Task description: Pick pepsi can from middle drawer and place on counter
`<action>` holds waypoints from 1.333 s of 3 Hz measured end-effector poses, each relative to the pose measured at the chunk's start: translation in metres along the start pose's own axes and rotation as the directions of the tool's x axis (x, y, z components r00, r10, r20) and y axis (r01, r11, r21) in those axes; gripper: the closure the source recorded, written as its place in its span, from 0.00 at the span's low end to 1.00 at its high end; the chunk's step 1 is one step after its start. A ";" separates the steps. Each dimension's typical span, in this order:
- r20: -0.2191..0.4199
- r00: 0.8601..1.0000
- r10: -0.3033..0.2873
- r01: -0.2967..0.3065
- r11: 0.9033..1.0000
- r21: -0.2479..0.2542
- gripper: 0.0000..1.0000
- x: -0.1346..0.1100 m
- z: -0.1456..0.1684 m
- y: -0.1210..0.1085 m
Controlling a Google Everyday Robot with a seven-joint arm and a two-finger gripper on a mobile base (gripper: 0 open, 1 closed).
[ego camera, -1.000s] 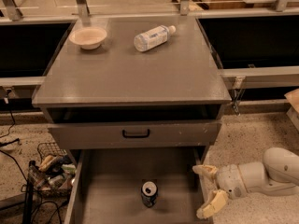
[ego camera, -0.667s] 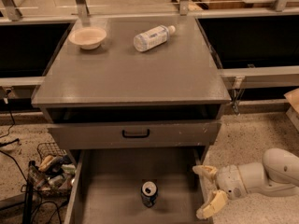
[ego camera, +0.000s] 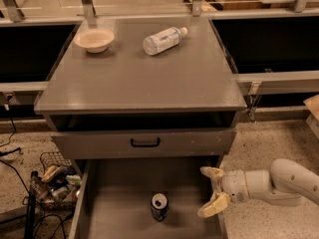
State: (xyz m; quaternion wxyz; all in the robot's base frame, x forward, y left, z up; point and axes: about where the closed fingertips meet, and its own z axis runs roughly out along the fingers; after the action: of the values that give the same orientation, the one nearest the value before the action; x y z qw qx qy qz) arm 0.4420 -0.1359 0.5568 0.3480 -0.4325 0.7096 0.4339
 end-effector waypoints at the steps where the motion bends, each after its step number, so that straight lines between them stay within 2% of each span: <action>1: 0.007 1.000 -0.007 0.007 1.000 -0.003 0.00 0.003 0.005 0.000; 2: 0.007 0.999 0.047 -0.047 0.999 -0.025 0.00 0.040 0.024 -0.015; 4: 0.029 0.999 0.046 -0.045 0.999 -0.023 0.00 0.044 0.031 -0.017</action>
Offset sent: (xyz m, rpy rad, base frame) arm 0.0006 0.0049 -0.0548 0.0207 0.0499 -0.0039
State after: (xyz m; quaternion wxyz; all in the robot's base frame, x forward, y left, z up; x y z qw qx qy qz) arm 0.4440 -0.1254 0.5014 0.3436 -0.4136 0.7092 0.4560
